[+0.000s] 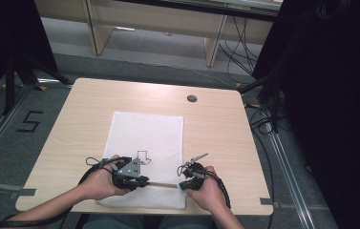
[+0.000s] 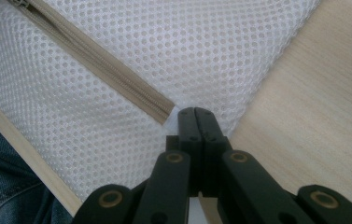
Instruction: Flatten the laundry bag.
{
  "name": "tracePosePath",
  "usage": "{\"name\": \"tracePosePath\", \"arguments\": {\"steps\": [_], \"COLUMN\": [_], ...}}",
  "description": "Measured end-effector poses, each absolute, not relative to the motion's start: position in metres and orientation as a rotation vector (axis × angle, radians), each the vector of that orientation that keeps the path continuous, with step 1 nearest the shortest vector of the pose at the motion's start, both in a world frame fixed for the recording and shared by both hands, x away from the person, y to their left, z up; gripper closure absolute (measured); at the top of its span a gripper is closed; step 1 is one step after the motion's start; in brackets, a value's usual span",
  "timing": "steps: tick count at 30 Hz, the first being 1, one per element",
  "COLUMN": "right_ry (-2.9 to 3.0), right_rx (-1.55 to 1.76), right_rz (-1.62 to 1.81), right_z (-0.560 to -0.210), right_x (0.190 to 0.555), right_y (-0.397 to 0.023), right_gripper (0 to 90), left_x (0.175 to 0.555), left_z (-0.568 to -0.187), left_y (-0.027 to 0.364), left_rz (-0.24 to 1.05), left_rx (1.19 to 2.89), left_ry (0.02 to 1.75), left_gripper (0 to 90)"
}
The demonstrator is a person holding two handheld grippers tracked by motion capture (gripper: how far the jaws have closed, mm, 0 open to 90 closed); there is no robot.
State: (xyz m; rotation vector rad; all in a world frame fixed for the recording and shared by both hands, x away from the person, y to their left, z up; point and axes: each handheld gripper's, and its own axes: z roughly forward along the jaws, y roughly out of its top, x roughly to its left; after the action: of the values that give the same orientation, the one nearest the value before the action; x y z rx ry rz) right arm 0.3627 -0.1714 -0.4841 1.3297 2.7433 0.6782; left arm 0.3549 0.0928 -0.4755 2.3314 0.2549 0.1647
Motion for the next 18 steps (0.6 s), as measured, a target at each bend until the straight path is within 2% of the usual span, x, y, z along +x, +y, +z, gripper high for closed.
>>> {"name": "tracePosePath", "arguments": {"steps": [18], "right_ry": [2.748], "right_rx": [1.300], "right_rz": [0.686], "right_z": [-0.4848], "right_x": [0.3637], "right_y": [-0.1720], "right_gripper": [90.0], "left_x": [0.3544], "left_z": [-0.4746], "left_y": [0.1032], "left_rz": [0.156], "left_rx": [2.319], "left_ry": [0.277], "left_gripper": [81.7]}}
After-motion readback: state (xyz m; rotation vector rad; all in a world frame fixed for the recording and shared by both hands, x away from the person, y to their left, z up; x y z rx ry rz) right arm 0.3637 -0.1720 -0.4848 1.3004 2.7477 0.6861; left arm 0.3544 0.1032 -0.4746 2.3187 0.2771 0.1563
